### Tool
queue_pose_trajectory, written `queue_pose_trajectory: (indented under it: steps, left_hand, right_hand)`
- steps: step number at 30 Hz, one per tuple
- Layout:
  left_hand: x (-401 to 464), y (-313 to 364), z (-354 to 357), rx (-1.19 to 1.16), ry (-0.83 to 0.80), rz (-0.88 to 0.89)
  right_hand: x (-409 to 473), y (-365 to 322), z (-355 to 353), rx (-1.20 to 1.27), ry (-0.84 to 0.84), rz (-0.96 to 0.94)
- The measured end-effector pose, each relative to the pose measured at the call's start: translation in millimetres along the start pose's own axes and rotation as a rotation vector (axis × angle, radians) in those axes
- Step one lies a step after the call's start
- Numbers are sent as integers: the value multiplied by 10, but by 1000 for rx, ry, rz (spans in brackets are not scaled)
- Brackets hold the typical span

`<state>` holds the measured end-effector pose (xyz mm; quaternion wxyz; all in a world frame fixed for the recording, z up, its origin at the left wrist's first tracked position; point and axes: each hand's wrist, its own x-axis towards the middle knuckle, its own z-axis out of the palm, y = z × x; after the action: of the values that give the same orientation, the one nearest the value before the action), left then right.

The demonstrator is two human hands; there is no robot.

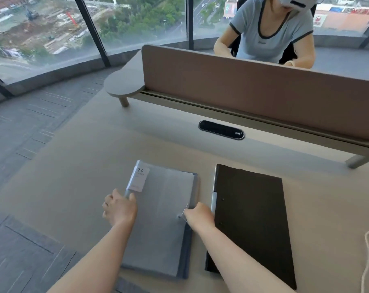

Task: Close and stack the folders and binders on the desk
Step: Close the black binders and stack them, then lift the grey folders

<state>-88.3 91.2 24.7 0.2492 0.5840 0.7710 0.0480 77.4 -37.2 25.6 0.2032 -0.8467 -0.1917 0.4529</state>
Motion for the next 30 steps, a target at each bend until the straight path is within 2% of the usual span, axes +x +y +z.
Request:
queue_pose_trajectory:
  steps: [6,14,20,25,30]
  left_hand:
    - [238,-219,56,-126,-177,-144]
    - [255,-177,-12,-197,-271,-152]
    - [316,-154,-6,-210,-296,-185]
    - [372,-176,39,-226,-313,-236]
    - [341,-97,40,-101,-287,-234]
  right_hand:
    - [55,-123,16,122,12,144]
    - [174,-162,88,336,51,237]
    - [240,-136,93,394,86,291]
    - [297,-140,133,364,100,327]
    - [278,-146,154,193,96,292]
